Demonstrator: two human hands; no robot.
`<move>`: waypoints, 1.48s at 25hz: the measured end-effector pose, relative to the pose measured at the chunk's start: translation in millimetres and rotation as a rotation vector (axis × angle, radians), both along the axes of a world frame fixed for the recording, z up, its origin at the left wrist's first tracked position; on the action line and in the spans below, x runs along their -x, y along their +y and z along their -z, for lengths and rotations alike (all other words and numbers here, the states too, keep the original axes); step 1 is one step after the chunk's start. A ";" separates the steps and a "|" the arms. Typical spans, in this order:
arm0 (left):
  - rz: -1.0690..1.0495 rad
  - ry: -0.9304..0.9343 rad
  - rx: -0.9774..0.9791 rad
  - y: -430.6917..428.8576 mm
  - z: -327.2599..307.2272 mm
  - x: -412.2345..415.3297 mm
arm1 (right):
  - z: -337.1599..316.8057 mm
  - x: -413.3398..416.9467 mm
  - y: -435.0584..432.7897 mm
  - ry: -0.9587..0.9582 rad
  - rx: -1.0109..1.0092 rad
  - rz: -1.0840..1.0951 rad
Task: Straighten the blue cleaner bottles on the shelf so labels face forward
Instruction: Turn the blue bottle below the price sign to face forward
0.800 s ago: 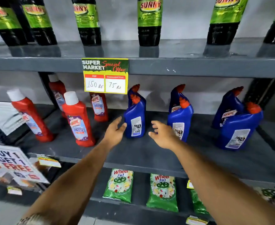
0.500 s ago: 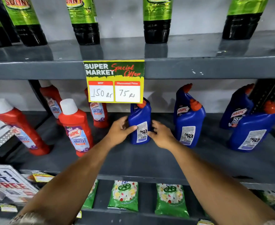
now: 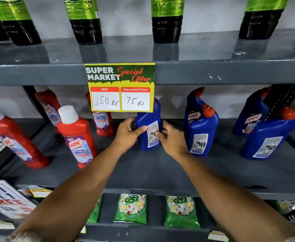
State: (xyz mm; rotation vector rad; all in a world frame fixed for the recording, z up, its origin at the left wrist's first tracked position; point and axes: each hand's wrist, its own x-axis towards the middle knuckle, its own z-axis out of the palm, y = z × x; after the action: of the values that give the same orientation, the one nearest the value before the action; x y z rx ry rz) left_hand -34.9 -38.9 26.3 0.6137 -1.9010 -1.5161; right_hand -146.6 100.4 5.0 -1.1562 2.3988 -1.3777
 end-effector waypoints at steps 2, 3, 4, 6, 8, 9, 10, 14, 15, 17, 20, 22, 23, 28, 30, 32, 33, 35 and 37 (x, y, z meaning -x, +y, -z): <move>-0.070 0.022 -0.035 3.1 -11.5 1.9 | 0.3 -9.9 1.1 0.116 -0.049 -0.030; -0.095 0.034 -0.055 5.5 -17.0 2.0 | 1.6 -15.9 -0.5 0.127 -0.081 -0.067; -0.108 0.046 -0.071 8.4 -21.1 2.1 | 1.0 -22.5 -3.2 0.114 -0.107 -0.096; -0.097 0.039 -0.107 15.1 -27.1 1.2 | -2.1 -28.3 -10.4 0.076 -0.098 -0.099; -0.026 0.009 -0.147 23.9 -36.1 -5.2 | -8.9 -27.1 -11.9 0.002 -0.022 -0.068; 0.015 -0.018 -0.142 24.6 -39.5 -8.0 | -11.9 -25.0 -9.8 -0.037 0.014 -0.063; 0.049 -0.041 -0.121 22.1 -41.4 -10.5 | -15.5 -23.3 -6.3 -0.065 0.039 -0.072; 0.127 -0.029 -0.023 1.5 -45.9 -21.3 | -25.7 -16.5 0.6 0.013 0.029 -0.171; 0.163 -0.033 0.005 -1.1 -46.8 -22.2 | -28.7 -16.0 0.0 -0.021 0.036 -0.212; 0.286 -0.017 0.003 1.3 -47.0 -22.7 | -30.6 -14.1 -1.9 -0.144 0.052 -0.296; 0.316 -0.004 -0.009 4.6 -41.1 -19.0 | -22.4 -10.5 -3.3 -0.190 0.038 -0.360; 0.292 0.018 -0.024 5.3 -35.1 -16.7 | -16.2 -7.1 -5.4 -0.189 0.002 -0.337; 0.275 0.019 -0.040 5.7 -33.0 -15.4 | -15.3 -5.9 -5.5 -0.196 -0.012 -0.325; 0.268 -0.022 -0.083 3.8 -24.8 -7.5 | -5.7 -0.3 -6.0 -0.206 -0.036 -0.274; 0.281 -0.056 -0.103 0.8 -19.6 -7.2 | -1.0 -2.4 -5.1 -0.210 -0.052 -0.261; 0.288 -0.074 -0.105 -0.4 -10.3 -8.8 | 4.7 -6.8 -3.2 -0.204 -0.088 -0.247; 0.293 -0.075 -0.106 -0.3 -5.1 -9.8 | 8.4 -8.5 -2.5 -0.200 -0.109 -0.239; 0.288 -0.074 -0.122 1.0 4.0 -10.8 | 16.8 -10.6 -2.8 -0.197 -0.132 -0.218; 0.255 -0.067 -0.128 1.1 9.7 -10.7 | 23.0 -11.3 -4.7 -0.215 -0.128 -0.200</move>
State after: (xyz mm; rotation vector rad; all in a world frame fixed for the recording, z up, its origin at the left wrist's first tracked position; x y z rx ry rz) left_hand -24.2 -37.7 16.6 0.4968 -2.0048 -1.8094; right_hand -135.2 95.7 -18.1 -1.1175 2.1257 -1.2007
